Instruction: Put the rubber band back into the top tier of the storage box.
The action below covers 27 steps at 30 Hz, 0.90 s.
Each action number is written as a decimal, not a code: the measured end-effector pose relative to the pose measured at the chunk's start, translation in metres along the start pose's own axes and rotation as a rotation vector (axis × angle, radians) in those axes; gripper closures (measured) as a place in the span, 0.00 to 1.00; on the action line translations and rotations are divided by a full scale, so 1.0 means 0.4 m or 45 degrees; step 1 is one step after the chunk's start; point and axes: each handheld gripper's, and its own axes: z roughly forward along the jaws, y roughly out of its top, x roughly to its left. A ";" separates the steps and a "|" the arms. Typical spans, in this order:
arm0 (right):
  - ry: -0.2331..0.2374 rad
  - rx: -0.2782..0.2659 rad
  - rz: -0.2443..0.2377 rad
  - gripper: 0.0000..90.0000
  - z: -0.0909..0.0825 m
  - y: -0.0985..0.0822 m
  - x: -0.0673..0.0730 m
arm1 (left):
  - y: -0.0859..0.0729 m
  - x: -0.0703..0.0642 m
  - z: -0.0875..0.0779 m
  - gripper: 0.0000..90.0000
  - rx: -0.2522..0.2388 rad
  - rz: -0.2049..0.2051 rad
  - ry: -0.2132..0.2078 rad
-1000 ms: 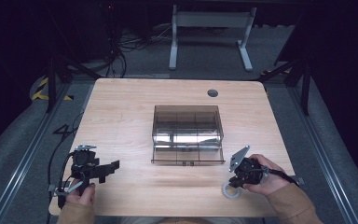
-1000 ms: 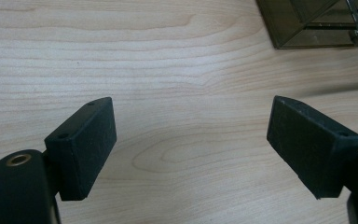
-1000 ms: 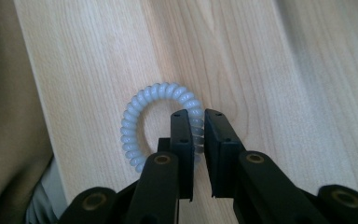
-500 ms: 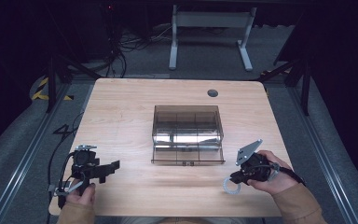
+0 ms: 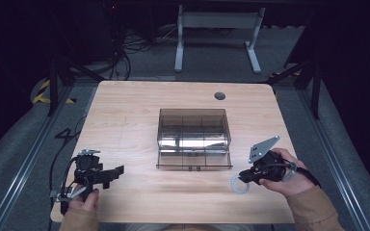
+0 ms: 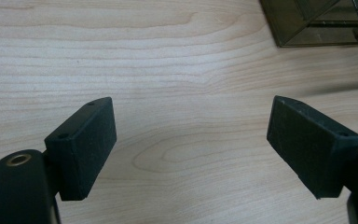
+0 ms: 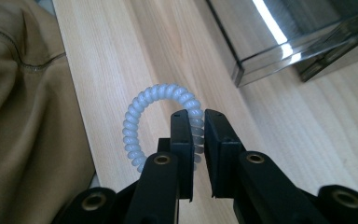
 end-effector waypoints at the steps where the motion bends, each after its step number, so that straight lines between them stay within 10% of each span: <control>1: 0.002 -0.008 -0.008 0.92 -0.007 0.007 -0.001 | 0.000 0.000 0.000 0.18 0.001 0.003 0.000; 27: -0.056 -0.088 0.021 0.92 -0.092 0.071 -0.033 | 0.000 0.001 -0.002 0.18 -0.003 -0.002 0.003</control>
